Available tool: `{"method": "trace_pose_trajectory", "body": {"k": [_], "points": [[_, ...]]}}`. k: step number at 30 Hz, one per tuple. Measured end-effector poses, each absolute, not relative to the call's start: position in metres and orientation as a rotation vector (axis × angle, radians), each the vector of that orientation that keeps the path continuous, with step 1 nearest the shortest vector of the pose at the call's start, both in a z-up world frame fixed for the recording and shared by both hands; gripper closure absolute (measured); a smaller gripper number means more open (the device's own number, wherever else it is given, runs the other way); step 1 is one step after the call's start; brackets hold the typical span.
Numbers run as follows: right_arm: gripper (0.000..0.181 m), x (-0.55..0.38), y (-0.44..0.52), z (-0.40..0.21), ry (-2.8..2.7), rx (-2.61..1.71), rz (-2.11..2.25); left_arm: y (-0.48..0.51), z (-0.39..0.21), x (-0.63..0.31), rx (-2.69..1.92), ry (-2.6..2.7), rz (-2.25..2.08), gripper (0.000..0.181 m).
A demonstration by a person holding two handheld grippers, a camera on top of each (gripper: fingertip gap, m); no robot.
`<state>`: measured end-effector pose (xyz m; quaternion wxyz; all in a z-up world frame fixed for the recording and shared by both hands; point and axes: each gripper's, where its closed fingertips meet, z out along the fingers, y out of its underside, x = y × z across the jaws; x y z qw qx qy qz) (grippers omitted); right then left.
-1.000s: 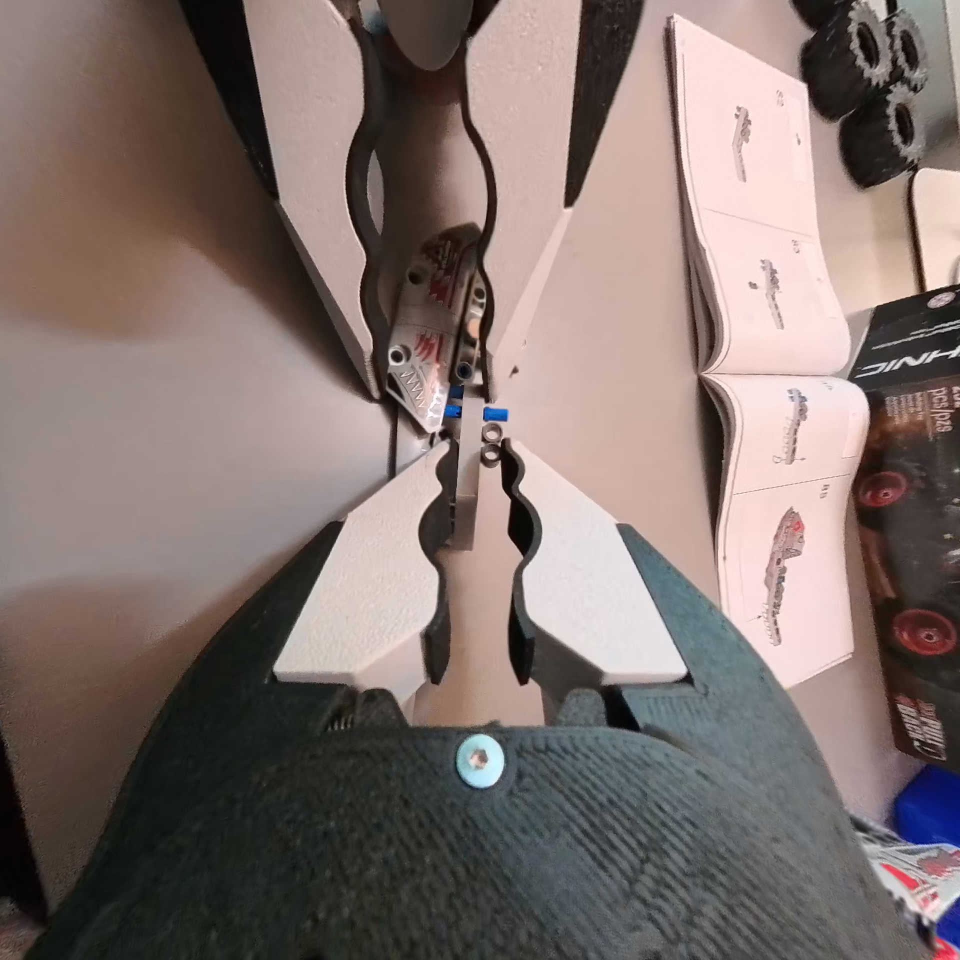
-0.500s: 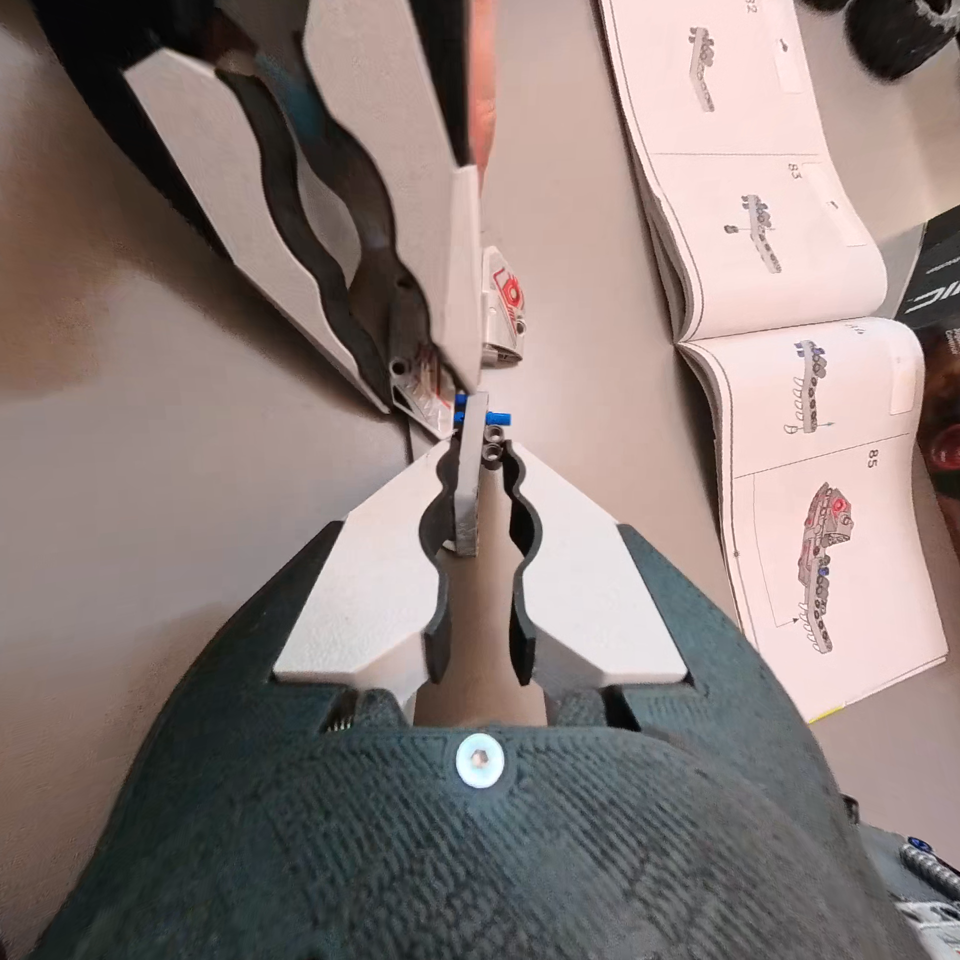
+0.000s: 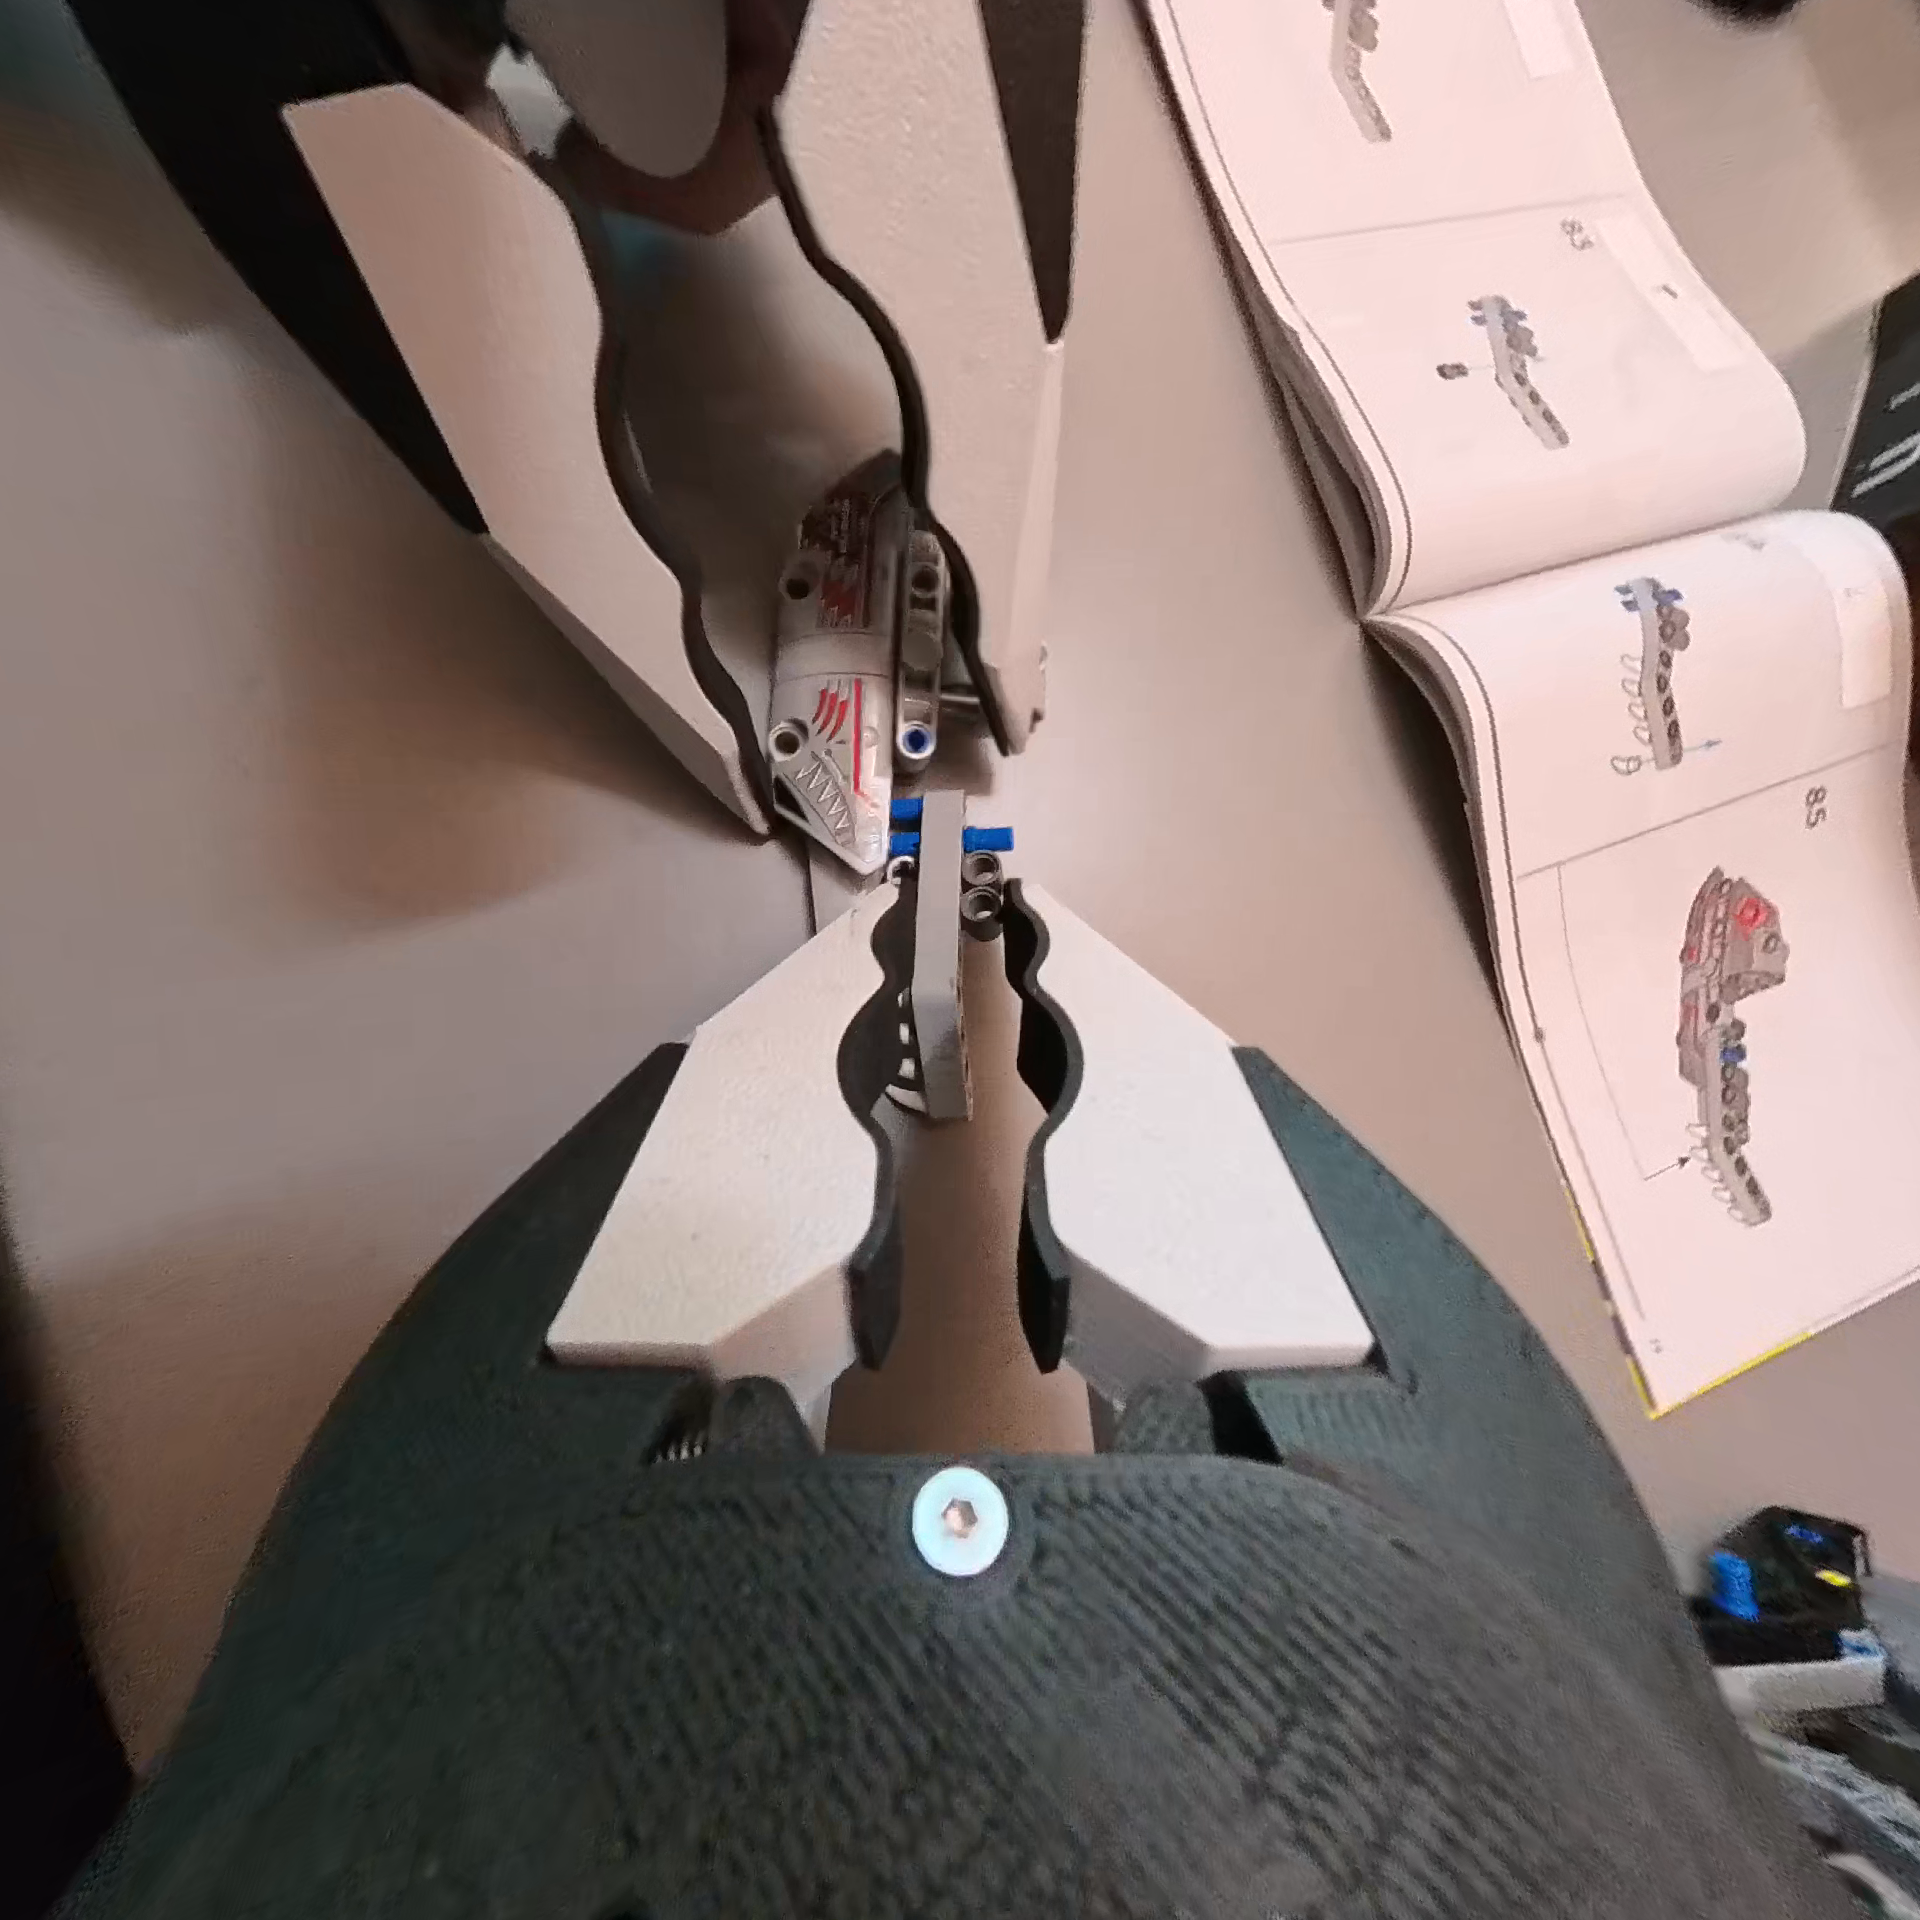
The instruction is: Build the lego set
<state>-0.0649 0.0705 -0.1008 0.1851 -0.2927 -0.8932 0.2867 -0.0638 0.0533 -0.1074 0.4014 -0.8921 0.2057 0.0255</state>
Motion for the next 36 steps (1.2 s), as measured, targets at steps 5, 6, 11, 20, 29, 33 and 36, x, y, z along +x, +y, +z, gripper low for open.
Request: {"method": "trace_pose_trajectory", "body": {"k": [5, 6, 11, 20, 29, 33, 36], "points": [[0.167, -0.066, 0.081, -0.099, -2.454, -0.99, 0.847, 0.052, -0.107, -0.061, -2.242, 0.561, 0.092, 0.147], [0.167, -0.065, 0.083, -0.1, -2.455, -1.01, 0.85, 0.053, -0.107, -0.062, -2.25, 0.569, 0.1, 0.146], [0.167, -0.065, 0.079, -0.089, -2.407, -1.174, 1.008, 0.054, -0.107, -0.063, -2.273, 0.605, 0.102, 0.143], [0.167, -0.065, 0.076, -0.095, -2.404, -1.453, 1.198, 0.054, -0.107, -0.063, -2.23, 0.612, 0.08, 0.145], [0.167, -0.06, 0.071, -0.101, -2.469, -1.399, 1.119, 0.054, -0.108, -0.06, -2.208, 0.598, 0.029, 0.144], [0.167, -0.059, 0.071, -0.099, -2.474, -1.279, 1.089, 0.053, -0.108, -0.058, -2.194, 0.595, 0.015, 0.145], [0.167, -0.059, 0.07, -0.099, -2.483, -1.153, 1.08, 0.053, -0.108, -0.057, -2.195, 0.592, -0.001, 0.145]]}}
